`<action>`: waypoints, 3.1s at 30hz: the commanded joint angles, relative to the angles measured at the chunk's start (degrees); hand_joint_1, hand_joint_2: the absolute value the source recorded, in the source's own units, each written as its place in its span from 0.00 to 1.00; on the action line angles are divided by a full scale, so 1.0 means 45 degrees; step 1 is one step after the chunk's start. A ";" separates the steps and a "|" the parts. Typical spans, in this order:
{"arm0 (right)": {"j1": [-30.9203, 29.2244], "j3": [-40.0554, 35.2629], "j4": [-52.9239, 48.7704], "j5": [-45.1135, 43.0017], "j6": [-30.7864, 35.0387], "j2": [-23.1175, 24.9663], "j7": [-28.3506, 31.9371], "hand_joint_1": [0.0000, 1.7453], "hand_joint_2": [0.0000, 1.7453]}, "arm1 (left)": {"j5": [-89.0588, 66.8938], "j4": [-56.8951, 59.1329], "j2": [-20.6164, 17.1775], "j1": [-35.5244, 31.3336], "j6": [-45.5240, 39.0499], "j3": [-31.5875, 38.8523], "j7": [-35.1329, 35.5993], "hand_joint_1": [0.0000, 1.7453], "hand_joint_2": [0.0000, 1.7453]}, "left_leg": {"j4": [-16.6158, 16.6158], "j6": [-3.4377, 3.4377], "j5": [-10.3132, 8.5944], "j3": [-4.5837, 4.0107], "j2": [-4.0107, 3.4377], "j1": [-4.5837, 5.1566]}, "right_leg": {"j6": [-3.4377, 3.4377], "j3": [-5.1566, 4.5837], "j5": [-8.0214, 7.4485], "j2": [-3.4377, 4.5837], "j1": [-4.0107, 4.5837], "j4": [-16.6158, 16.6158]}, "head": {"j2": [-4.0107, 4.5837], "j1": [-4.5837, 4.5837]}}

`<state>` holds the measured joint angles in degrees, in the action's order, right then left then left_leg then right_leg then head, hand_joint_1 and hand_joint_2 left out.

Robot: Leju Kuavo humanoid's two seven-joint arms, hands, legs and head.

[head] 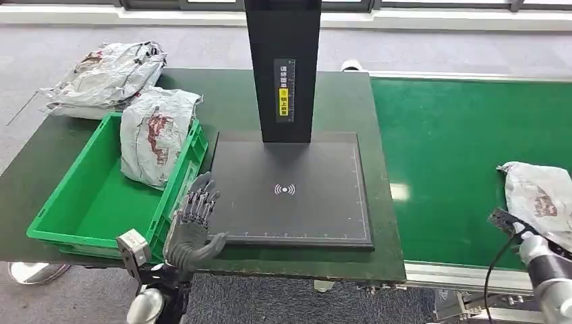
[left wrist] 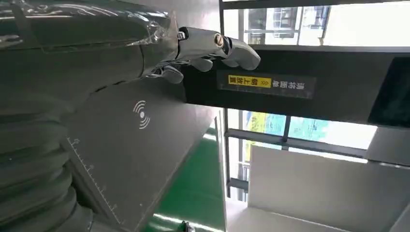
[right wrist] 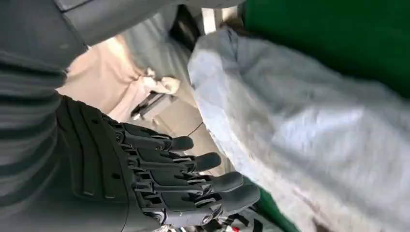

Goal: Moved the parcel from conveyor to table for the left to box.

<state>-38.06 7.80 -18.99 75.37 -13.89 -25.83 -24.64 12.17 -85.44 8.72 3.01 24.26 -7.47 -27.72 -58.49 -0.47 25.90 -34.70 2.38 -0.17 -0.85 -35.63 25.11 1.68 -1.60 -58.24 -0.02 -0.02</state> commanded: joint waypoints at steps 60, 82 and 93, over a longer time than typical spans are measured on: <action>-0.2854 0.3862 -0.2478 -1.0889 -0.2938 0.4575 1.0386 1.00 1.00 | -0.0085 0.0421 0.1135 0.0378 -0.0942 0.2813 -0.0008 0.00 1.00 | 0.0017 -0.0017 -0.0001 0.0062 -0.0150 -0.0007 | 0.0039 0.0017 -0.0020 0.0087 0.0018 0.0010 | 0.0000 0.0005; -0.1723 -0.5920 -0.3949 -1.5659 -0.2138 0.7330 0.8739 1.00 1.00 | -0.0221 0.0810 0.1006 0.0180 -0.0721 0.2313 -0.0023 0.00 1.00 | 0.0034 -0.0029 -0.0021 0.0090 -0.0075 -0.0036 | 0.0032 0.0055 -0.0012 0.0066 0.0037 0.0026 | 0.0005 0.0005; -0.1418 -0.8454 -0.1366 -1.7166 -0.2631 0.7833 0.7952 0.00 1.00 | 0.0359 0.1010 0.0441 -0.0219 -0.0407 0.1992 0.0434 0.00 1.00 | 0.0036 -0.0034 -0.0022 0.0090 -0.0071 -0.0050 | 0.0049 0.0064 -0.0006 0.0030 0.0055 0.0029 | 0.0000 0.0005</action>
<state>-43.35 -18.76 -35.69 1.11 -25.75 8.13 11.39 13.16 -84.39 13.99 3.53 22.78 3.37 -25.94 -58.47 -0.62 25.77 -34.58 2.34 -0.33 -0.74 -35.61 25.11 1.86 -1.47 -58.30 -0.02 0.00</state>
